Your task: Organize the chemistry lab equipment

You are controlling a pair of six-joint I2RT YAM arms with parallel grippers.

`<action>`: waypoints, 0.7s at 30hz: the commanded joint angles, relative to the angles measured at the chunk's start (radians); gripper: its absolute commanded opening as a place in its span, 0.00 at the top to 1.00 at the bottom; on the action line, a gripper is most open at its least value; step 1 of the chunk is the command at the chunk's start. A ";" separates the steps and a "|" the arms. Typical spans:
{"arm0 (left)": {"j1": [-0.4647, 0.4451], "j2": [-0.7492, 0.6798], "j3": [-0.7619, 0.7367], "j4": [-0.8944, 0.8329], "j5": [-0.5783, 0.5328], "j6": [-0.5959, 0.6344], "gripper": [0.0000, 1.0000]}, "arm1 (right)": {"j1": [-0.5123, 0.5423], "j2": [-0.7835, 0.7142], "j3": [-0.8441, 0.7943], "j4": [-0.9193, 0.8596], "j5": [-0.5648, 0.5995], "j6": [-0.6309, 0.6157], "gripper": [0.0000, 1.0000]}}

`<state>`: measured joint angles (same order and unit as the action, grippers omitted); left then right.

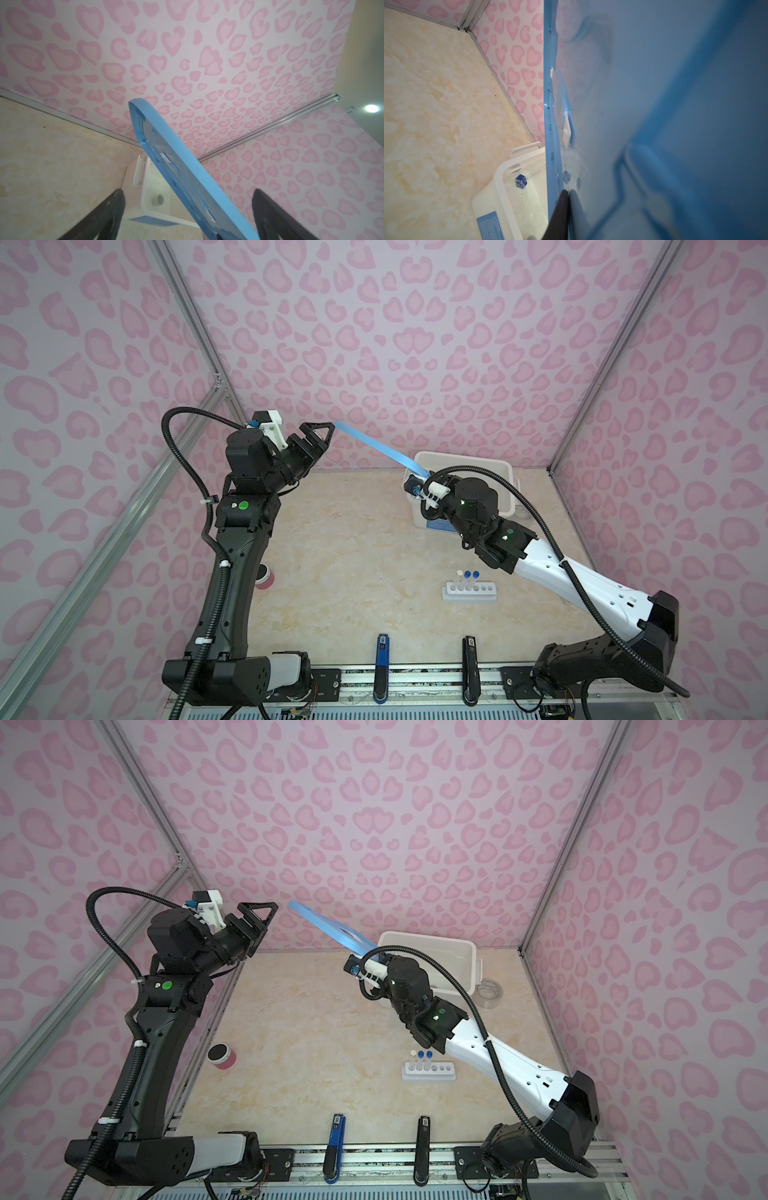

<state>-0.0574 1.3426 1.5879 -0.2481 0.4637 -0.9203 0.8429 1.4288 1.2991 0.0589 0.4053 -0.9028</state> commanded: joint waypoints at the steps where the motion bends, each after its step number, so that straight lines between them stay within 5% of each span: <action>1: -0.028 0.032 0.007 0.091 0.009 -0.048 0.03 | 0.031 0.011 -0.017 0.214 0.109 -0.132 0.97; 14: -0.067 0.092 -0.002 0.110 0.037 -0.028 0.01 | 0.065 0.035 -0.041 0.311 0.107 -0.214 0.96; 21: -0.073 0.120 -0.019 0.151 0.067 -0.056 0.17 | 0.073 0.040 -0.079 0.384 0.098 -0.266 0.96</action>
<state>-0.1284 1.4517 1.5745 -0.1616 0.5018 -0.9619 0.9146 1.4620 1.2282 0.3408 0.5037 -1.1435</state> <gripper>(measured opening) 0.846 0.129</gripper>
